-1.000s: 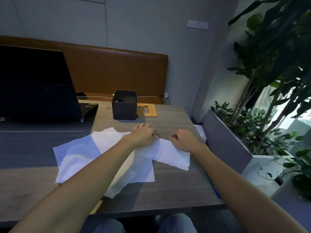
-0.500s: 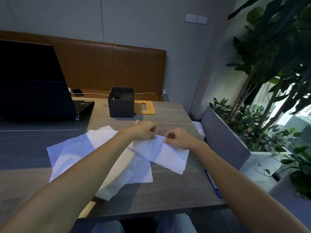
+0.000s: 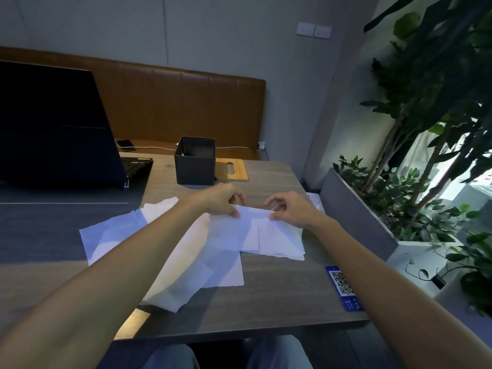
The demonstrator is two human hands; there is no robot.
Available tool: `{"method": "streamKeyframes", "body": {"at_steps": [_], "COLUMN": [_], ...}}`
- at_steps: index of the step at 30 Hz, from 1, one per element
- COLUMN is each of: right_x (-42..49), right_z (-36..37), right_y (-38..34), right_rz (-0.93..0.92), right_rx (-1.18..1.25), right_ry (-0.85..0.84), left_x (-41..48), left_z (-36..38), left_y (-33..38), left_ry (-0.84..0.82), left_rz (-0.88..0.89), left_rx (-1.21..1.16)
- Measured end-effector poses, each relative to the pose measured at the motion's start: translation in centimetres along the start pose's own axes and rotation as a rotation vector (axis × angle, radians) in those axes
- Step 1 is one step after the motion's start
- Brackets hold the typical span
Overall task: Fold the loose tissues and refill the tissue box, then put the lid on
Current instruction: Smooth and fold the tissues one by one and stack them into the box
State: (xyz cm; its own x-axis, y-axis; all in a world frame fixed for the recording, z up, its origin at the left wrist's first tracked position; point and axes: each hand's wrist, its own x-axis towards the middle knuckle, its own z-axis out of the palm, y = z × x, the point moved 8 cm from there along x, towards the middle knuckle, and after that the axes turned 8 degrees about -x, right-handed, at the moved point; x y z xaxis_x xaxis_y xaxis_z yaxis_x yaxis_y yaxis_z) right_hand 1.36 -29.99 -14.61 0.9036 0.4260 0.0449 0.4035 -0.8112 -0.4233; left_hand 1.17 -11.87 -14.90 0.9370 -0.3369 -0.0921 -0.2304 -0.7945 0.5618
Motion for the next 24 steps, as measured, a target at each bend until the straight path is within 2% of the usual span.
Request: {"method": "streamKeyframes", "body": {"at_steps": [11,18,24], "right_x": [0.7,0.9,0.7], "right_z": [0.2,0.2,-0.4], "right_y": [0.7,1.7,2.5], "right_rz": [-0.025,-0.001,0.029], "right_rx": [-0.038,-0.178,-0.117], "right_ry": [-0.019,-0.035,-0.005], "left_x": [-0.7,-0.7,-0.7], "left_z": [0.1,0.0,-0.2], "left_y": [-1.8,-2.3,-2.2], "left_ry": [0.075,0.065,0.090], "left_rz": [-0.039,-0.044,-0.043], "left_rx": [-0.102,-0.140,-0.160]}}
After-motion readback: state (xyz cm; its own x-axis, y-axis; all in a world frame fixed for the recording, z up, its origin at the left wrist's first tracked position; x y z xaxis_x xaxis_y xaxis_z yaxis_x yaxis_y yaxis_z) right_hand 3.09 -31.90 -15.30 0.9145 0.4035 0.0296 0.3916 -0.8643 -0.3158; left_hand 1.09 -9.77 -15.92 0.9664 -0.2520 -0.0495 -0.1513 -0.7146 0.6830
